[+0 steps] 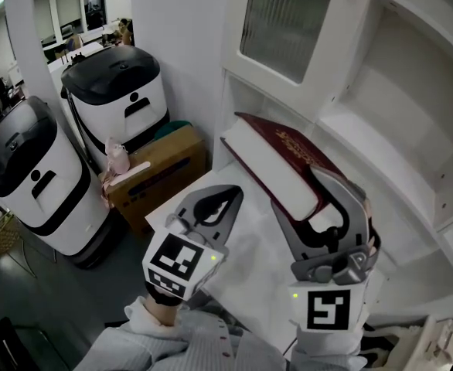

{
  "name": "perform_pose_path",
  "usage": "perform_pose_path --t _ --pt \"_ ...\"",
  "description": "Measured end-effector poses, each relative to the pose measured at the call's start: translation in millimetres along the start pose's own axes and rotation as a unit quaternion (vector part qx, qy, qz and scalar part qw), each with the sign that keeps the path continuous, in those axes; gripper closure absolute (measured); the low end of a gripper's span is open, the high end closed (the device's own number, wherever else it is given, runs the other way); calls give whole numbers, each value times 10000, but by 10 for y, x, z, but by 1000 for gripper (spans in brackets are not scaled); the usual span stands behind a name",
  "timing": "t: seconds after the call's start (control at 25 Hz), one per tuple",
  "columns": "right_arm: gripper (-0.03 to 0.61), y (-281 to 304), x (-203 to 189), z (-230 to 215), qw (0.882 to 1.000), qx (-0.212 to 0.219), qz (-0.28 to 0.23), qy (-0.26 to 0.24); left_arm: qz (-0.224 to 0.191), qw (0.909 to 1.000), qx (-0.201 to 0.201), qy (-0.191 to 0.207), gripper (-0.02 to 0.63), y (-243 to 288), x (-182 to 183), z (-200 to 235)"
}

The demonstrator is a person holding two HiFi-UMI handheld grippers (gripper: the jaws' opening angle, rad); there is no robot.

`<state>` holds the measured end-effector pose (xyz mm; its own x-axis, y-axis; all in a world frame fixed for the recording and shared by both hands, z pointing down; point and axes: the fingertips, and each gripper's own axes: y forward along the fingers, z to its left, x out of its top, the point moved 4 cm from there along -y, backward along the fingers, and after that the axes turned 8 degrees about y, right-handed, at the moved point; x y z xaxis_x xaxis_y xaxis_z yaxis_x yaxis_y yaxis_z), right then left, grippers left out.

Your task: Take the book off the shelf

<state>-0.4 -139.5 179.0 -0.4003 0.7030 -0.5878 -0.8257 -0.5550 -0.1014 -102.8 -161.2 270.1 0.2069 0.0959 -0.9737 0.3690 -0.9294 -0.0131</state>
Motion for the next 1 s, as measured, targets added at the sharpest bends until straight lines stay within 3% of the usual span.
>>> perform_pose_path --t 0.24,0.52,1.0 --pt "360 -32 -327 179 9974 141 348 618 155 9996 -191 -98 604 89 -179 -111" --pt "360 -188 -888 303 9825 94 1107 1493 221 9974 -636 -244 604 315 -352 -329" --pt "360 -569 -1588 420 9593 -165 1946 2039 216 9893 -1396 -364 604 789 -478 -793"
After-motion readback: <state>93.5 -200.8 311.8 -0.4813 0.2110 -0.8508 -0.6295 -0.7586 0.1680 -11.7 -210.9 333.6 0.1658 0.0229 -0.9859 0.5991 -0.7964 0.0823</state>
